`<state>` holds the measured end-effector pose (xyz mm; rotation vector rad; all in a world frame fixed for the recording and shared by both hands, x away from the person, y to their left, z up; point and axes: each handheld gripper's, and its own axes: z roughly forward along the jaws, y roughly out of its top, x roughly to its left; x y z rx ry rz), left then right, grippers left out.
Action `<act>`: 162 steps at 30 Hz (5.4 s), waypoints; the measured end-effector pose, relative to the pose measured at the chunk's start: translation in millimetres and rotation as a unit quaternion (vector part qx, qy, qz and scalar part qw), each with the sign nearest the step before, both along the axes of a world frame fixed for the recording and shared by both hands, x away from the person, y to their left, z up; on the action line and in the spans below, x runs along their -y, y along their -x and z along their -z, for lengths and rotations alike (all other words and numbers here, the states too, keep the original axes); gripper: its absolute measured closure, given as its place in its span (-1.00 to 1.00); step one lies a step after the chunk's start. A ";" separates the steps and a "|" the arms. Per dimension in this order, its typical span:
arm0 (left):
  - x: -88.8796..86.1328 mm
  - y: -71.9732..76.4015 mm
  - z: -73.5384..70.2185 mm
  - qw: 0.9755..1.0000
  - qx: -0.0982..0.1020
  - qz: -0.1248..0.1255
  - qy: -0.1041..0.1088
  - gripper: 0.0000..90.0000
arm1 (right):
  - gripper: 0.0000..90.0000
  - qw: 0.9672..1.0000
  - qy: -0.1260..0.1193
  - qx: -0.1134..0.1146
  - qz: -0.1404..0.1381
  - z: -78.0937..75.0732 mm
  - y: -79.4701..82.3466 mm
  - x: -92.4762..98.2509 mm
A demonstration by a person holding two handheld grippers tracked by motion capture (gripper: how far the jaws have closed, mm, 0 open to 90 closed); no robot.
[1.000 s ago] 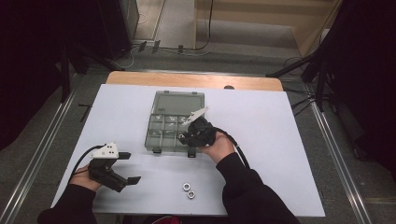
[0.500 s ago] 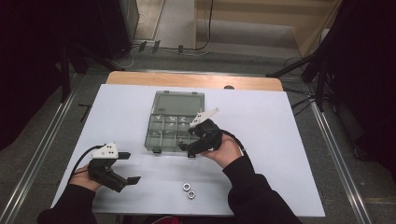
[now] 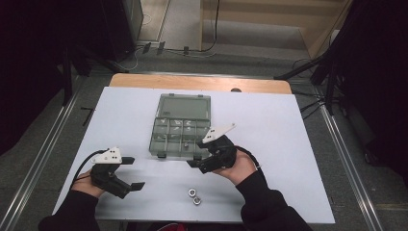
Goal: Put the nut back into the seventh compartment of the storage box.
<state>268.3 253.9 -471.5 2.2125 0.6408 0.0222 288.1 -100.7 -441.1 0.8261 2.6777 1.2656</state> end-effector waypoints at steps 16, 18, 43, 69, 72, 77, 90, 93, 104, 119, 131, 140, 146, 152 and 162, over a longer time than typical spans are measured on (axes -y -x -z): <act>0.7 -0.6 -0.5 1.000 0.001 0.002 -0.001 -1.00 | -0.41 1.000 0.021 -0.013 -0.008 6.2 25.6 1.1; 0.7 -0.7 -0.4 1.000 0.001 0.002 -0.001 -1.00 | -0.41 0.999 0.028 -0.015 -0.011 7.4 27.9 -1.0; 1.3 -0.9 -0.4 1.000 0.002 0.001 0.001 -1.00 | -0.39 0.994 0.098 -0.044 -0.034 21.5 39.8 -26.0; 1.0 -0.6 -1.5 1.000 0.004 0.001 -0.001 -1.00 | 0.04 0.984 0.146 -0.094 -0.045 41.7 49.8 -42.4; 0.9 -0.7 -1.4 1.000 0.003 0.001 -0.002 -1.00 | 0.16 0.982 0.153 -0.098 -0.045 43.7 51.2 -43.6; 1.0 -0.5 -1.3 1.000 0.003 0.001 -0.001 -1.00 | 0.32 0.981 0.163 -0.094 -0.052 44.8 53.9 -46.1; 1.8 -0.1 -1.2 1.000 0.003 0.002 0.001 -1.00 | 0.56 0.979 0.187 -0.062 -0.059 44.2 60.6 -51.1; 1.4 -0.3 -1.7 1.000 0.003 0.003 -0.002 -1.00 | 0.58 0.979 0.185 -0.066 -0.062 44.2 58.1 -50.0; 1.2 -0.4 -1.5 1.000 0.003 0.002 0.000 -1.00 | 0.59 0.980 0.170 -0.089 -0.055 43.9 53.6 -49.6; 1.3 -1.0 -0.9 1.000 0.002 0.002 0.002 -1.00 | 0.59 0.986 0.140 -0.075 -0.044 27.9 51.4 -43.7; 1.7 -1.3 -1.0 1.000 0.000 0.001 0.002 -1.00 | 0.59 0.990 0.117 -0.074 -0.027 22.4 42.4 -32.2; 1.9 -1.6 -0.6 1.000 -0.001 0.001 0.001 -1.00 | 0.59 0.991 0.106 -0.078 -0.010 23.4 34.7 -25.9; 2.5 -2.1 -0.1 1.000 -0.003 0.003 0.001 -1.00 | 0.59 0.993 0.091 -0.079 0.001 20.6 29.2 -21.6; 1.9 -1.8 0.2 1.000 -0.004 0.004 -0.001 -1.00 | 0.59 0.994 0.081 -0.073 0.013 12.9 18.1 -19.1; 2.2 -2.3 0.5 1.000 -0.004 0.003 0.000 -1.00 | 0.59 0.995 0.069 -0.060 0.031 -2.6 -1.7 -16.1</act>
